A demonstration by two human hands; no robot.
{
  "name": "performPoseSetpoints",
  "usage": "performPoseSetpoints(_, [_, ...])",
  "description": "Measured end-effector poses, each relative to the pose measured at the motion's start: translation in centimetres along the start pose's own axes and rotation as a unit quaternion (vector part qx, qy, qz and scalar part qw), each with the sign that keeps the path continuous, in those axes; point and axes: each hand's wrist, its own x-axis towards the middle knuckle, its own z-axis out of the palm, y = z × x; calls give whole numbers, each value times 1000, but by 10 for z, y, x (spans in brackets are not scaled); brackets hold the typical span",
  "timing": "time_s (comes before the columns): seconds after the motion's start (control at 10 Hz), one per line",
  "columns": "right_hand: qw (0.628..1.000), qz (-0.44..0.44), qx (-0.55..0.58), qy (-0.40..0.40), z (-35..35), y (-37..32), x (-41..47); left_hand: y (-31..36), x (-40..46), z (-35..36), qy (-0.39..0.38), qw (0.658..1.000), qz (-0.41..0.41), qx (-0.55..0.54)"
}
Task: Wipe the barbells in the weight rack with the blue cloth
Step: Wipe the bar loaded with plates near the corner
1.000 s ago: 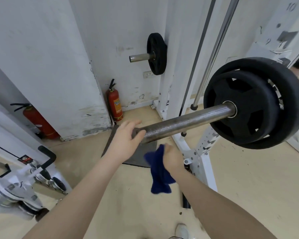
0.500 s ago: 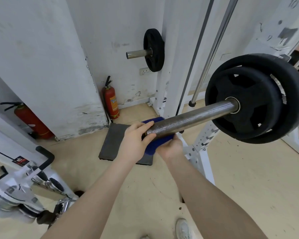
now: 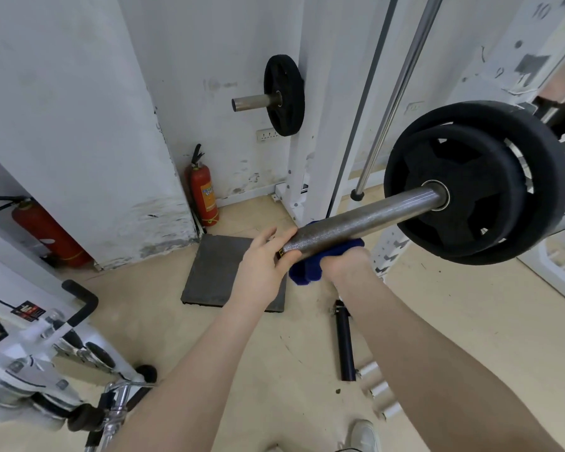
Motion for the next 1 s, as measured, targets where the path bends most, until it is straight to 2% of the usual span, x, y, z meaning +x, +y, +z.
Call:
performPoseSetpoints(0.1, [996, -27, 75, -26, 27, 32, -18, 1, 1, 0, 17, 1000, 10, -10])
performPoseSetpoints(0.2, [990, 4, 125, -72, 20, 38, -24, 4, 3, -4, 18, 1000, 9, -16])
performPoseSetpoints(0.3, [985, -10, 167, -46, -8, 20, -21, 6, 3, -6, 11, 1000, 0, -4])
performPoseSetpoints(0.4, [905, 72, 414, -63, -27, -5, -22, 6, 0, 0, 24, 1000, 14, -7])
performPoseSetpoints(0.5, [866, 86, 481, -103, -15, 6, -28, 4, -2, 6, 34, 999, 13, -17])
performPoseSetpoints(0.6, [904, 59, 399, -140, -10, 14, -37, 2, -1, 4, 31, 997, -2, -71])
performPoseSetpoints(0.7, [943, -39, 311, -109, -16, 1, -27, 5, -6, 4, 32, 998, -2, -51])
performPoseSetpoints(0.8, [968, -142, 203, -29, -19, -7, -8, 9, -6, 9, 49, 999, 5, -20])
performPoseSetpoints(0.9, [972, -215, 92, 8, -7, 2, -10, 13, -3, 14, 66, 997, -28, -13])
performPoseSetpoints(1.0, [971, -240, -13, -14, 5, 12, -15, 23, 2, 22, 108, 992, -59, 38])
